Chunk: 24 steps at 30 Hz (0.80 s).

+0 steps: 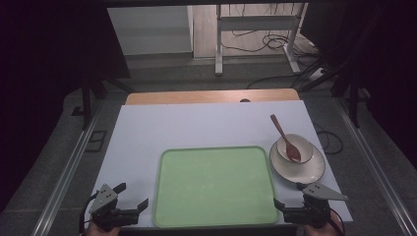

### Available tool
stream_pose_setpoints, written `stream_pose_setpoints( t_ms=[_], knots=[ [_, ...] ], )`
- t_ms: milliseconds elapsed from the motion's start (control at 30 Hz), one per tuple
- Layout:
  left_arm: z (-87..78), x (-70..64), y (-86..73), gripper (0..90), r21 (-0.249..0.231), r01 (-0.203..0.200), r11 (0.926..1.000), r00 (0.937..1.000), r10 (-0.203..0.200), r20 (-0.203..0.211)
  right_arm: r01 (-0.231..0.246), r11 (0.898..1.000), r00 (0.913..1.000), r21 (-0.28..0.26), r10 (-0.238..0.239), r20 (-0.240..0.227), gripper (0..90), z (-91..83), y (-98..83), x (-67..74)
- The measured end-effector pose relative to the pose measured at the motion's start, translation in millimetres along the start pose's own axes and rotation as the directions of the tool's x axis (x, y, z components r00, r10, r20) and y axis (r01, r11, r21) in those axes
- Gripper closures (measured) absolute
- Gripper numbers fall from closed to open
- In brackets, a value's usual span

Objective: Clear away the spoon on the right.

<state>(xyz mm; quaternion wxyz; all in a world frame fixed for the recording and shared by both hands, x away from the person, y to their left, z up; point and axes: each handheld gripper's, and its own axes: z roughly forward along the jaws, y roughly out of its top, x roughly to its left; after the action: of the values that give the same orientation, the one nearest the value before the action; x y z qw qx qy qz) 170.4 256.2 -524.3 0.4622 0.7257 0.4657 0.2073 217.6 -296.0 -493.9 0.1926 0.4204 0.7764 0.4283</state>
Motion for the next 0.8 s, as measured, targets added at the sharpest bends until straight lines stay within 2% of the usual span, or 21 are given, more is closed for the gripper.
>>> stream_pose_setpoints(
  t_ms=[433,700,800],
  knots=[
    [-0.9,-2.2,1.4,0.9,-0.007,-0.016,0.9998,0.9998,0.016,-0.009,0.015,0.999,0.9992,-0.030,-0.014,0.037,0.6,-3.1,4.7,-2.4],
    [-3.4,0.2,1.4,0.9,-0.019,-0.010,0.9998,0.9998,0.010,-0.020,0.016,1.000,0.9985,-0.017,-0.015,0.053,0.8,-3.9,14.4,-5.0],
    [-3.9,1.0,1.3,0.9,-0.022,-0.004,0.9997,0.9997,0.004,-0.024,0.039,0.999,0.9974,-0.016,-0.038,0.062,0.9,-3.7,17.9,-5.4]
  ],
)
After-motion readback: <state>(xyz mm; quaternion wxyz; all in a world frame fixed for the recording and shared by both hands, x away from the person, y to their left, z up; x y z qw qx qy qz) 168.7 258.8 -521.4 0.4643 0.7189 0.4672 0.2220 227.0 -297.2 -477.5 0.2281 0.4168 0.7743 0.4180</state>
